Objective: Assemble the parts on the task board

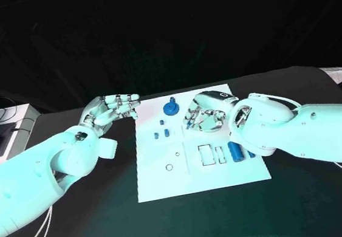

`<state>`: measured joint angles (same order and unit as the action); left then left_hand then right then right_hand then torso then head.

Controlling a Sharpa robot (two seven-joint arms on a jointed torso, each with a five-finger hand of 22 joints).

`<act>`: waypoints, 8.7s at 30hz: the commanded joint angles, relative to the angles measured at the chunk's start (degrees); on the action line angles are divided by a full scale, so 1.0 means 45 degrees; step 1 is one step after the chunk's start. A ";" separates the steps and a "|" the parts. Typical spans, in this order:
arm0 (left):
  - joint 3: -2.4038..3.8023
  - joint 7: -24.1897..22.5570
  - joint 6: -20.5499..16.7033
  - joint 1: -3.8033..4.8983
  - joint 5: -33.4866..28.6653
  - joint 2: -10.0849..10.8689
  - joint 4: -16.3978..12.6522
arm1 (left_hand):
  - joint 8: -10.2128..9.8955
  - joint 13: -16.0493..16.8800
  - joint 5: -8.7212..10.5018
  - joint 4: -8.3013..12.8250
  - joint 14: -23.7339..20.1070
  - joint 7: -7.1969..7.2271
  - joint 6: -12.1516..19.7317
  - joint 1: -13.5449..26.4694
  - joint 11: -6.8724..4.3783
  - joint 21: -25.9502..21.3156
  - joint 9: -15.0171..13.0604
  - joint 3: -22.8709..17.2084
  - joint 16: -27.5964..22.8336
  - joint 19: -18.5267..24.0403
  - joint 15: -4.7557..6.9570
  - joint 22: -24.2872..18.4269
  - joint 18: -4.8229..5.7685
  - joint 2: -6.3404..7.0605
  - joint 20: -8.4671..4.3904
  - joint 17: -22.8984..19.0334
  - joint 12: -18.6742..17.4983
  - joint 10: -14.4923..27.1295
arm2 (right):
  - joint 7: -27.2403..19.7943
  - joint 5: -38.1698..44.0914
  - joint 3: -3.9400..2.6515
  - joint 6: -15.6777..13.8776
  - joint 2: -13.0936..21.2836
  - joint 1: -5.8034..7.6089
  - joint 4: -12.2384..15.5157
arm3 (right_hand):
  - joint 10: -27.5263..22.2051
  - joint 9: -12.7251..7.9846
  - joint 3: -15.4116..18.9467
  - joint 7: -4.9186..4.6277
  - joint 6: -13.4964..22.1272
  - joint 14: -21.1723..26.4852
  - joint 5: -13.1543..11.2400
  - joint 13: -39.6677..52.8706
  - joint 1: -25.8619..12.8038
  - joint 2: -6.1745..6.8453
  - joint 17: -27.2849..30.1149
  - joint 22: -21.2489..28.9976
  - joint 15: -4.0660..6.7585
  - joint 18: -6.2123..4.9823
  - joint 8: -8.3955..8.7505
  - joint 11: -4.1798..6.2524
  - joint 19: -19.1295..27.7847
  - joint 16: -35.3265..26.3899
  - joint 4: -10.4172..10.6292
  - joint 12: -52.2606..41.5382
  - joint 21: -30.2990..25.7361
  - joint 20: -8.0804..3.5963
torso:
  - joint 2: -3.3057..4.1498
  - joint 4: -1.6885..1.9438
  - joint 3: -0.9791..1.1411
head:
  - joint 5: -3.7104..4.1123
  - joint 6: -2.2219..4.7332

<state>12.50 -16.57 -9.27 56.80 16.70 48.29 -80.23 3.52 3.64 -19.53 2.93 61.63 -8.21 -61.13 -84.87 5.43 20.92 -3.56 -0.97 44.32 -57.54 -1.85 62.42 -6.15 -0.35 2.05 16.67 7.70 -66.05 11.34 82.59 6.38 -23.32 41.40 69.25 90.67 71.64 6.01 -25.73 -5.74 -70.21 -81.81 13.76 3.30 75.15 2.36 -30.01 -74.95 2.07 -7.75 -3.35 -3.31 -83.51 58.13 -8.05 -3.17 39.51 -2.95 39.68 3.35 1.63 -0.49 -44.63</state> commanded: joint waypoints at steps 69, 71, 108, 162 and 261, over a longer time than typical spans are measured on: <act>0.0015 -0.0040 0.0040 -0.0013 -0.0186 -0.0199 0.0064 | 0.0037 -0.0012 -0.0023 0.0085 0.0080 -0.0032 -0.0018 0.0119 0.0049 -0.0218 -0.0019 -0.0019 -0.0068 -0.0066 -0.0003 0.0076 0.0068 -0.0046 0.0019 0.0029 -0.0079 0.0005 | 0.0490 0.3423 0.0276 0.1511 -0.1527 -0.1084 -0.0652 | 0.0104 0.0728 -0.0049 -0.0115 0.0023 0.0063 0.0041 0.0017 -0.0119 -0.0083 0.0063 -0.0961 0.0051 -0.0125 -0.0091 0.0027 -0.0595 0.0069 -0.0170 -0.0041 -0.0639 -0.0008 | -0.0037 0.0048 -0.0025 | -0.1563 -0.1068; 0.0015 -0.0040 0.0032 -0.0013 -0.0186 -0.0193 0.0064 | 0.0037 -0.0012 -0.0023 0.0085 0.0080 -0.0032 -0.0018 0.0119 0.0049 -0.0218 -0.0019 -0.0019 -0.0068 -0.0066 -0.0003 0.0076 0.0068 -0.0046 0.0019 0.0029 -0.0079 0.0005 | 0.0492 0.3426 0.0278 0.1522 -0.1505 -0.1085 -0.0624 | 0.0104 0.0728 -0.0049 -0.0115 0.0023 0.0063 0.0041 0.0017 -0.0119 -0.0083 0.0063 -0.0961 0.0051 -0.0125 -0.0091 0.0027 -0.0595 0.0069 -0.0170 -0.0041 -0.0639 -0.0008 | -0.0032 0.0042 -0.0025 | -0.1584 -0.1091; 0.0015 0.0001 0.0037 -0.0012 -0.0186 -0.0150 0.0064 | 0.0037 -0.0011 -0.0020 0.0066 0.0079 -0.0030 -0.0020 0.0127 0.0048 -0.0326 -0.0019 -0.0034 -0.0079 -0.0111 -0.0004 0.0133 0.0064 -0.0043 0.0024 0.0034 -0.0066 0.0014 | 0.0669 0.3606 0.0283 0.1831 -0.1511 -0.1096 -0.0591 | 0.0083 0.0715 -0.0038 -0.0121 0.0034 0.0072 0.0040 0.0017 -0.0133 -0.0072 0.0063 -0.0955 0.0047 -0.0127 -0.0088 0.0021 -0.0596 0.0064 -0.0173 -0.0042 -0.0709 -0.0006 | -0.0034 0.0034 -0.0031 | -0.1702 -0.1194; 0.0015 -0.0048 0.0363 -0.0015 -0.0188 -0.0136 0.0274 | 0.0037 -0.0011 -0.0002 0.0027 0.0074 -0.0031 0.0001 0.0117 0.0056 -0.0477 -0.0019 0.0017 -0.0095 -0.0204 -0.0010 0.0179 0.0053 -0.0025 0.0031 0.0034 -0.0065 0.0039 | 0.0146 0.1483 -0.0129 -0.0143 0.0871 -0.0356 0.0243 | -0.1297 -0.0454 0.5313 -0.0145 0.2241 0.0030 0.1775 0.0018 0.0678 0.1175 -0.0119 0.0144 -0.0168 -0.0516 -0.0039 -0.0299 -0.0682 -0.0141 0.1636 -0.0084 -0.2612 0.0232 | -0.0054 -0.0005 -0.0025 | -0.1463 -0.0882; 0.0013 0.0168 0.0357 -0.0017 -0.0185 -0.0257 0.0404 | 0.0035 -0.0010 -0.0011 -0.0040 0.0078 -0.0023 -0.0016 0.0106 0.0048 -0.0623 -0.0018 0.0005 -0.0109 -0.0245 -0.0010 0.0308 0.0057 -0.0089 0.0031 0.0031 -0.0055 0.0034 | 0.0021 -0.0875 -0.0241 -0.0056 0.0452 -0.0005 0.0607 | 0.1256 0.0428 0.0843 0.0061 -0.0242 0.0084 0.0080 0.0062 -0.0117 -0.0274 -0.0344 -0.1117 0.0292 0.0148 -0.0096 0.0395 -0.0703 0.0401 -0.0478 -0.0059 0.0392 -0.0271 | -0.0096 -0.0130 -0.0056 | -0.1349 -0.0717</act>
<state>12.51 -15.40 -8.42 56.72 16.17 47.38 -78.35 3.52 3.67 -19.53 2.92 61.63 -8.21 -61.13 -84.56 5.43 18.47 -3.55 -0.96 44.10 -58.17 -1.85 63.76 -6.15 -0.65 2.25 16.73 7.70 -66.05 12.64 80.68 5.22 -23.12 43.86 69.55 92.97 73.64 4.26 -21.88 -5.52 -70.86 -81.53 14.09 3.48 74.28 2.32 -31.57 -74.95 3.14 -6.08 -3.55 -3.69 -83.97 59.84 -10.00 -3.33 41.53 -3.86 39.30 2.75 1.39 -6.43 -47.91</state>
